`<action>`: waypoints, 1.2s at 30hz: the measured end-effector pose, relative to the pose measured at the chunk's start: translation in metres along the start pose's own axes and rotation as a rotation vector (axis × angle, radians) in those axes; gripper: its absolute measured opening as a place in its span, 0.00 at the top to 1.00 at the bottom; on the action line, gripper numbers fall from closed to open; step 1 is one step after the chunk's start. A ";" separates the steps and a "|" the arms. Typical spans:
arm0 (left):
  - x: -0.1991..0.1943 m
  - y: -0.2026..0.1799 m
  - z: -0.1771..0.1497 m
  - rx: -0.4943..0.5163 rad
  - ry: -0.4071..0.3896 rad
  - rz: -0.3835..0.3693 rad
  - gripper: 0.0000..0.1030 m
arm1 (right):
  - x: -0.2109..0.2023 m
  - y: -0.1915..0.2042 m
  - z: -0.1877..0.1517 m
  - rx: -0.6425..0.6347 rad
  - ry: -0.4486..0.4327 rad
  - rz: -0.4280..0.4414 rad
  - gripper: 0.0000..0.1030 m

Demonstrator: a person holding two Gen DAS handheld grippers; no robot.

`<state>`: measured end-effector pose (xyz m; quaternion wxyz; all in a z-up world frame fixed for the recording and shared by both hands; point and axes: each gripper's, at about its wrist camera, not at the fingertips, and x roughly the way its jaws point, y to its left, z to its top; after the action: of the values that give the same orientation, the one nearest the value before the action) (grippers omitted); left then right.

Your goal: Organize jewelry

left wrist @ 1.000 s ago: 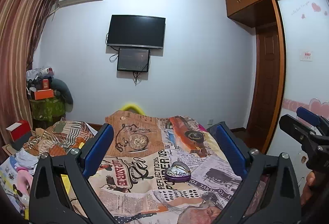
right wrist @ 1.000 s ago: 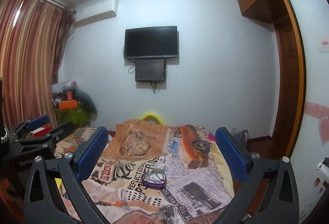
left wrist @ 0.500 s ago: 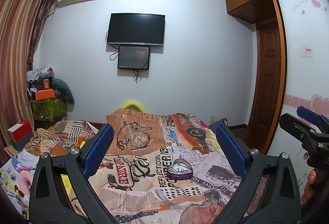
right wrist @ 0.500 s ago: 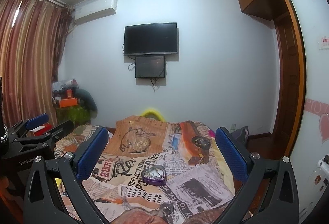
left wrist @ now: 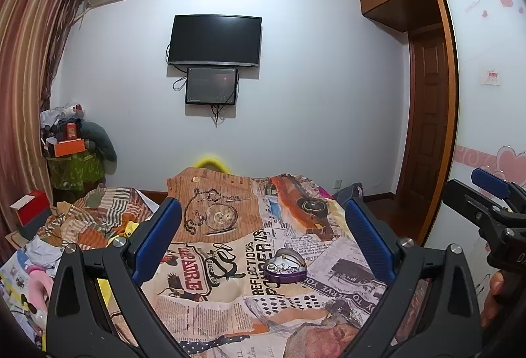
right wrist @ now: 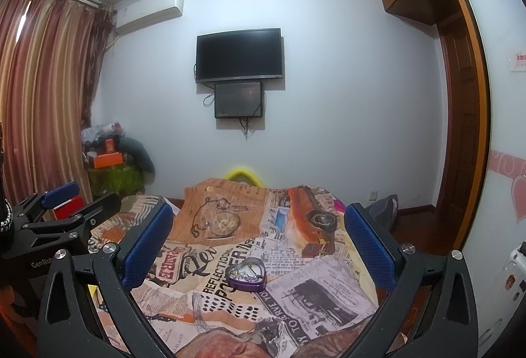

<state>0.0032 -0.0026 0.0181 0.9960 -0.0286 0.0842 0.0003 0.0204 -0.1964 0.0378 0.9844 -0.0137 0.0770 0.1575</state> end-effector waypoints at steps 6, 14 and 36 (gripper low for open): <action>0.002 -0.001 -0.001 0.000 0.009 -0.002 0.03 | 0.001 -0.001 0.001 0.004 0.007 0.003 0.00; 0.005 -0.002 -0.001 -0.002 0.020 -0.013 0.03 | 0.002 -0.002 0.000 0.007 0.011 0.003 0.00; 0.009 -0.001 -0.002 -0.014 0.040 -0.038 0.03 | 0.004 -0.003 0.000 0.010 0.015 0.002 0.00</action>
<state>0.0117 -0.0039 0.0144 0.9938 -0.0371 0.1033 -0.0188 0.0247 -0.1979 0.0376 0.9837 -0.0099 0.0854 0.1578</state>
